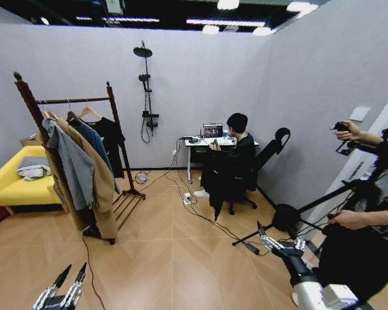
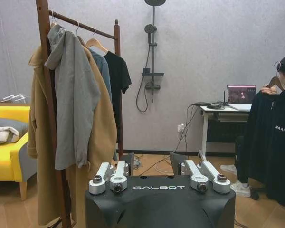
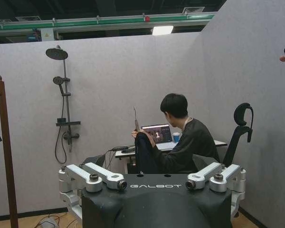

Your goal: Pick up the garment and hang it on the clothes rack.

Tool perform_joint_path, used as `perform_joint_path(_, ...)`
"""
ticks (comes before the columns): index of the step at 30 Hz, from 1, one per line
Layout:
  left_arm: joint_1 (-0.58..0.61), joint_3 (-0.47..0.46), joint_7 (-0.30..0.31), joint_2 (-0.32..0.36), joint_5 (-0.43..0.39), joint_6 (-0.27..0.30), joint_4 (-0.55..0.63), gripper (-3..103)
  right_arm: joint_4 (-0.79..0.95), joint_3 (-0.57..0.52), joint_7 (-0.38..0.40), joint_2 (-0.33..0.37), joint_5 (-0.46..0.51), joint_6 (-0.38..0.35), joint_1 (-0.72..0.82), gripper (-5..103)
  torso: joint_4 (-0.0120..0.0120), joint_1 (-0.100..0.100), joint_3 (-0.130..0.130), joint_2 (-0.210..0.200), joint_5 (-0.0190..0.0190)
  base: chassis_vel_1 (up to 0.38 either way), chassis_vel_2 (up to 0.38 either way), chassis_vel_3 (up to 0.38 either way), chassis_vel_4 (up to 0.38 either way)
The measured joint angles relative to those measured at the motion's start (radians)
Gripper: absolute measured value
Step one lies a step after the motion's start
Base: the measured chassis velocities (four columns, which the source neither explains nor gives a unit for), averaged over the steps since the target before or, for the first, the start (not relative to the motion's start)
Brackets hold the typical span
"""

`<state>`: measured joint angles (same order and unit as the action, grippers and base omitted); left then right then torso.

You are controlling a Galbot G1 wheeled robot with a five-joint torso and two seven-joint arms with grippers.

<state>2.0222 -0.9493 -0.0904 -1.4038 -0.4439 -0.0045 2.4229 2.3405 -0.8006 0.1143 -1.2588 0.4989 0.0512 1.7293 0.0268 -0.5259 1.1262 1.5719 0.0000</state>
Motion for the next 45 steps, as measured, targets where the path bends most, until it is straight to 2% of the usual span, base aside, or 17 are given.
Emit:
perform_joint_path(26,0.0,0.0,0.0,0.0,0.0,0.0,0.0,46,-0.012,-0.006,-0.004,0.0,0.003,0.012,0.0,100,0.0,0.0,0.0,0.0,0.0,-0.016,0.012,0.018,-0.013)
perform_joint_path(39,0.0,0.0,0.0,0.0,0.0,0.0,0.0,46,0.001,-0.007,-0.005,0.003,0.003,0.017,0.005,100,0.0002,0.0,0.0,0.0,-0.0003,-0.214,0.207,0.209,-0.221)
perform_joint_path(40,0.0,0.0,0.0,0.0,0.0,0.0,0.0,46,0.002,-0.007,-0.005,0.004,0.003,0.017,0.006,100,0.0001,0.0,0.0,0.0,0.0006,-0.286,0.311,0.292,-0.282)
perform_joint_path(45,0.0,0.0,0.0,0.0,0.0,0.0,0.0,46,0.006,-0.007,-0.003,0.006,0.003,0.016,0.004,100,0.0002,0.0,0.0,0.0,-0.0004,-0.327,0.315,0.343,-0.326)
